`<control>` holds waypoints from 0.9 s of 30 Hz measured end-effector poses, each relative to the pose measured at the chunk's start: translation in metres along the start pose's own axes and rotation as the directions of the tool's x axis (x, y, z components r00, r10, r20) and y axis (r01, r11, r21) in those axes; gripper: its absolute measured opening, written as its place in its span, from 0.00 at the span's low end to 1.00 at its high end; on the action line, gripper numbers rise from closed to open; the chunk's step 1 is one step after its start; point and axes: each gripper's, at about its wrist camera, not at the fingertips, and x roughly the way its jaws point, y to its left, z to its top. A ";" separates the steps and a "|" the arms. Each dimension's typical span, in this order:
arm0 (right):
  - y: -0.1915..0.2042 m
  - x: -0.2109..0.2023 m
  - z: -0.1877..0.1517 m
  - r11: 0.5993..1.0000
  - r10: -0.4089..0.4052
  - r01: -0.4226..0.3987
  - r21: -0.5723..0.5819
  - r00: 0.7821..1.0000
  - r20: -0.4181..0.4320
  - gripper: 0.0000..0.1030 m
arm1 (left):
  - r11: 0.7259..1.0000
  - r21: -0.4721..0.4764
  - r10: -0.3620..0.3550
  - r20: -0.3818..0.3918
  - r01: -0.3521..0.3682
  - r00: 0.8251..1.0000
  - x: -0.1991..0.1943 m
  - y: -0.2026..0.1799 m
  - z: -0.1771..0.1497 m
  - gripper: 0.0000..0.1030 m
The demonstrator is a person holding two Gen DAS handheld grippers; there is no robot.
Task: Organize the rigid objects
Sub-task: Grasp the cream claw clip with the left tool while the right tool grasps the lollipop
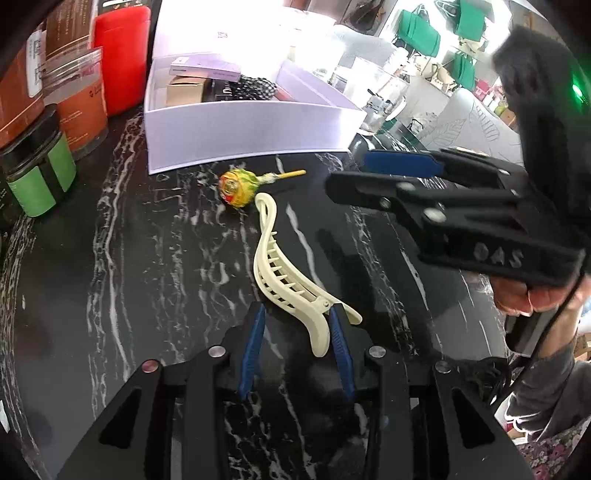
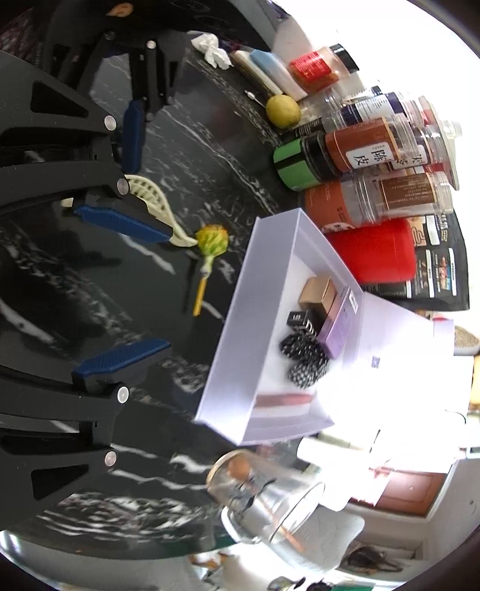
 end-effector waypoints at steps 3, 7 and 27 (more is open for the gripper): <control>0.000 0.014 0.010 0.999 0.029 -0.029 -0.018 0.999 -0.021 0.53 | 0.999 -0.023 0.022 0.012 -0.022 1.000 -0.003 0.010 0.002 0.35; 0.006 0.033 0.021 0.996 0.066 -0.068 -0.059 0.997 -0.047 0.53 | 0.996 -0.058 0.067 0.020 -0.066 0.998 -0.008 0.027 0.002 0.35; 0.035 0.072 0.037 0.980 0.104 -0.124 -0.153 0.986 -0.131 0.27 | 0.994 -0.080 0.087 0.081 -0.080 0.993 -0.038 0.044 0.006 0.35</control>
